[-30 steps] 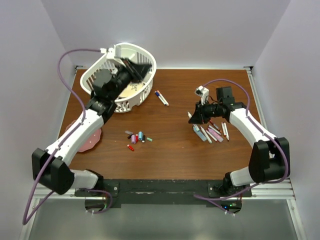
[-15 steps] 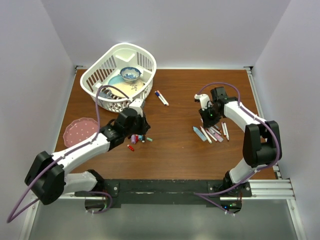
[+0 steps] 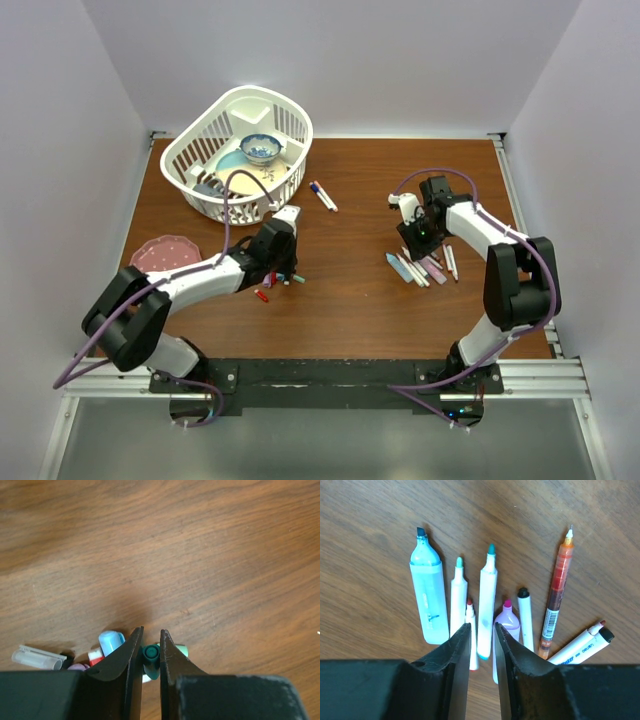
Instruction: Open the pen caps
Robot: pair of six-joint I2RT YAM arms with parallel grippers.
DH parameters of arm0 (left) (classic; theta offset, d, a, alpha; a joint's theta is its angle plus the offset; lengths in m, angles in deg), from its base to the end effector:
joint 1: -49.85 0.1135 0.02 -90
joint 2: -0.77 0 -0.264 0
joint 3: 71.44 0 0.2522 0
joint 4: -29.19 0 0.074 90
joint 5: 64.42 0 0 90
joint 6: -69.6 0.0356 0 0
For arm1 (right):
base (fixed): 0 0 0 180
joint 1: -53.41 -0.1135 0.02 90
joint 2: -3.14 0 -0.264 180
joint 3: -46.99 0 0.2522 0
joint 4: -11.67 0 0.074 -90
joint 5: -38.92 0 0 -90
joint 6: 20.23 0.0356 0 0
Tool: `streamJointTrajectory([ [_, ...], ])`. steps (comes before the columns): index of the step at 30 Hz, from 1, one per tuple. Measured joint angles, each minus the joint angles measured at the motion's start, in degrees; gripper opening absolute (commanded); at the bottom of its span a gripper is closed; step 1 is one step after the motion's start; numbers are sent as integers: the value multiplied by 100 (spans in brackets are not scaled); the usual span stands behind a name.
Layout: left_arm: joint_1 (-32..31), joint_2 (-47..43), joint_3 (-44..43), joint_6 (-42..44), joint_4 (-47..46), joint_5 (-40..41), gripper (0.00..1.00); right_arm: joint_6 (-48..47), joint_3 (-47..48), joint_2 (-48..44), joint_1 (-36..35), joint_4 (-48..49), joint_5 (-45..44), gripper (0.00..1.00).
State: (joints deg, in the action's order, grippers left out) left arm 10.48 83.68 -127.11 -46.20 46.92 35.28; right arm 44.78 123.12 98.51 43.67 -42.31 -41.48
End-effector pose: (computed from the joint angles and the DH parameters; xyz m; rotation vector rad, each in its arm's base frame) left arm 0.2271 -0.1786 0.1829 0.1971 2.3621 -0.3595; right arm 0.3088 0.0590 0.1888 -0.8763 2.6850 0.1798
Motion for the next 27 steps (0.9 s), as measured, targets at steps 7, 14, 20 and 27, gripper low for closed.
streamJointTrajectory([
  [7, -4, 166, -201, 63, -9, 101, 27, -79, 0, -83, 24, -55, 245, 36],
  [14, -4, 136, -201, 151, 0, 157, 37, -168, 0, -455, 48, -63, 901, 37],
  [20, -4, -155, -201, 291, 2, 90, 44, -173, 0, -610, 48, -33, 1565, 38],
  [27, -2, -1147, -308, 660, 271, -151, 79, 280, 640, -90, 35, 26, 2608, 41],
])
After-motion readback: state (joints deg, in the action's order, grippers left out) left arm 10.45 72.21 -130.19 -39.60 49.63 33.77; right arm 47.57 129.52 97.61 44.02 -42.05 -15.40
